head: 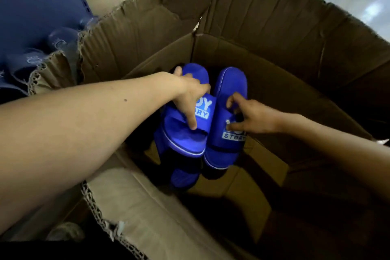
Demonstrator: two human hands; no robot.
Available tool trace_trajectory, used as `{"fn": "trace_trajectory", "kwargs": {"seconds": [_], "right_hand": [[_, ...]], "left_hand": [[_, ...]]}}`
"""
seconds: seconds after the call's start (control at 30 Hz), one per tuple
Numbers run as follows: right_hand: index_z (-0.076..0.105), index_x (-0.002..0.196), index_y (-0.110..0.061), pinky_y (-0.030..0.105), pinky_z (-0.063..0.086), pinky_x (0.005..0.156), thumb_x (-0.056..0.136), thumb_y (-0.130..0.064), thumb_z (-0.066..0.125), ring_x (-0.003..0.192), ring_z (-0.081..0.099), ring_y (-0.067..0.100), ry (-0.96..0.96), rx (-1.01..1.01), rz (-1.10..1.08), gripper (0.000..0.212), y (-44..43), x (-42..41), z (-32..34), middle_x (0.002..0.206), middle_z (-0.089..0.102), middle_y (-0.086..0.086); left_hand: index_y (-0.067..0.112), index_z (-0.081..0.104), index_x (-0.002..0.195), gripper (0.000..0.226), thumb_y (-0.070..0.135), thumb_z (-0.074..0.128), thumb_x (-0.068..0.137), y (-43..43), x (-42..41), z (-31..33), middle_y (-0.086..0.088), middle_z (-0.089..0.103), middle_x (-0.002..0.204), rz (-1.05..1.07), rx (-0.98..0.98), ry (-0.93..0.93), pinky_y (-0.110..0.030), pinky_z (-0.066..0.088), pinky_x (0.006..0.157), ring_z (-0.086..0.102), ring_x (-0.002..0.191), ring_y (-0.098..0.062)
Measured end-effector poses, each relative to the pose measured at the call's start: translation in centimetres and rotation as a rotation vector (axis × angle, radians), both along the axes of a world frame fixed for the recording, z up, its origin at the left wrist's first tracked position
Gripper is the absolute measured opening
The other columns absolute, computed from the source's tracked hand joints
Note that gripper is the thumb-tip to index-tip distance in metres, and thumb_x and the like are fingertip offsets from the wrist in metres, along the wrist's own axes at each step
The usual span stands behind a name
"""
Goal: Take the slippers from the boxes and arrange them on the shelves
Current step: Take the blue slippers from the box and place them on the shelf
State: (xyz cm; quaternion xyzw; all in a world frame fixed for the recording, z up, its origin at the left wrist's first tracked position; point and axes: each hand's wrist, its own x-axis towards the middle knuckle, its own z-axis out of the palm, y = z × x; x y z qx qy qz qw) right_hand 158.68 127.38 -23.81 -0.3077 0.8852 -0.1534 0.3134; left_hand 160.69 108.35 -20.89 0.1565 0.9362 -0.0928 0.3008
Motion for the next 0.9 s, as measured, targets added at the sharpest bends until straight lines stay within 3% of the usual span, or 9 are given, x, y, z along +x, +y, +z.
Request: {"fn": "trace_trajectory", "kwargs": {"seconds": [0.1, 0.2, 0.33, 0.4, 0.5, 0.57, 0.67, 0.8, 0.9], "right_hand": [[0.025, 0.141, -0.031, 0.022, 0.043, 0.079, 0.084, -0.025, 0.067, 0.093, 0.062, 0.016, 0.059, -0.065, 0.003, 0.072, 1.2, 1.1, 1.8, 0.109, 0.062, 0.011], [0.028, 0.141, -0.037, 0.023, 0.042, 0.085, 0.083, -0.025, 0.067, 0.109, 0.058, 0.028, 0.021, -0.099, -0.06, 0.071, 2.5, 1.8, 1.9, 0.118, 0.06, 0.017], [0.024, 0.145, -0.031, 0.014, 0.035, 0.083, 0.083, -0.026, 0.068, 0.097, 0.05, 0.01, -0.028, -0.193, -0.27, 0.076, 2.4, 3.7, 1.8, 0.099, 0.054, -0.004], [0.036, 0.142, -0.02, 0.016, 0.036, 0.081, 0.083, -0.028, 0.068, 0.094, 0.05, 0.009, -0.013, -0.179, -0.296, 0.067, 2.0, 4.3, 1.7, 0.093, 0.052, -0.008], [0.057, 0.117, -0.015, 0.033, 0.046, 0.083, 0.082, -0.03, 0.068, 0.092, 0.06, 0.022, 0.041, -0.204, -0.425, 0.039, 1.7, 4.5, 1.5, 0.093, 0.063, 0.008], [0.061, 0.091, -0.019, 0.035, 0.047, 0.078, 0.082, -0.027, 0.069, 0.082, 0.061, 0.022, 0.042, -0.312, -0.613, 0.014, 1.9, 4.1, 0.8, 0.084, 0.066, 0.008], [0.057, 0.069, -0.02, 0.032, 0.047, 0.072, 0.08, -0.022, 0.07, 0.075, 0.059, 0.019, -0.085, -0.508, -0.991, 0.018, 2.2, 3.0, -0.4, 0.074, 0.062, 0.001], [0.057, 0.068, -0.017, 0.038, 0.052, 0.085, 0.084, -0.016, 0.066, 0.084, 0.061, 0.024, -0.244, -0.653, -1.334, 0.019, 2.4, 2.0, -1.1, 0.081, 0.064, 0.009], [0.051, 0.068, -0.015, 0.034, 0.048, 0.061, 0.089, -0.016, 0.06, 0.065, 0.054, 0.022, -0.339, -0.69, -1.444, 0.023, 1.9, 2.4, -1.8, 0.076, 0.058, 0.011]], "left_hand": [[0.015, 0.031, 0.134, 0.093, 0.06, 0.071, 0.063, 0.3, 0.8, 1.1, -0.007, 0.045, 0.129, -0.18, -0.016, 0.141, -0.045, 0.025, 0.099, 0.034, 0.122, -0.028], [0.017, 0.031, 0.132, 0.084, 0.055, 0.069, 0.067, 0.4, 1.5, 2.2, -0.003, 0.046, 0.122, -0.367, -0.018, 0.242, -0.044, 0.024, 0.098, 0.032, 0.118, -0.025], [0.02, 0.035, 0.128, 0.072, 0.042, 0.069, 0.067, 2.1, 1.6, 3.4, 0.002, 0.047, 0.12, -0.457, -0.002, 0.298, -0.046, 0.019, 0.102, 0.029, 0.119, -0.025], [0.02, 0.037, 0.126, 0.066, 0.036, 0.066, 0.069, 3.2, 1.6, 3.7, 0.002, 0.046, 0.121, -0.517, -0.004, 0.332, -0.047, 0.017, 0.104, 0.027, 0.121, -0.027], [0.022, 0.036, 0.13, 0.061, 0.025, 0.06, 0.074, 4.1, 1.6, 3.5, 0.001, 0.039, 0.129, -0.588, -0.024, 0.441, -0.048, 0.014, 0.106, 0.022, 0.13, -0.031], [0.028, 0.032, 0.136, 0.063, 0.022, 0.056, 0.078, 4.5, 1.6, 3.3, -0.002, 0.031, 0.139, -0.481, 0.008, 0.536, -0.045, 0.015, 0.106, 0.018, 0.134, -0.032], [0.023, 0.035, 0.136, 0.054, 0.037, 0.051, 0.087, 5.8, 1.6, 3.7, -0.008, 0.038, 0.137, -0.099, 0.153, 0.565, -0.041, 0.031, 0.096, 0.033, 0.127, -0.032], [0.01, 0.055, 0.115, 0.056, 0.058, 0.047, 0.087, 7.0, 2.1, 3.6, -0.012, 0.061, 0.116, 0.167, 0.183, 0.286, -0.032, 0.041, 0.075, 0.057, 0.107, -0.032], [0.002, 0.047, 0.129, 0.082, 0.068, 0.05, 0.08, 7.9, 3.1, 2.9, -0.014, 0.063, 0.116, 0.246, 0.193, 0.069, -0.029, 0.045, 0.081, 0.058, 0.107, -0.027]]}}
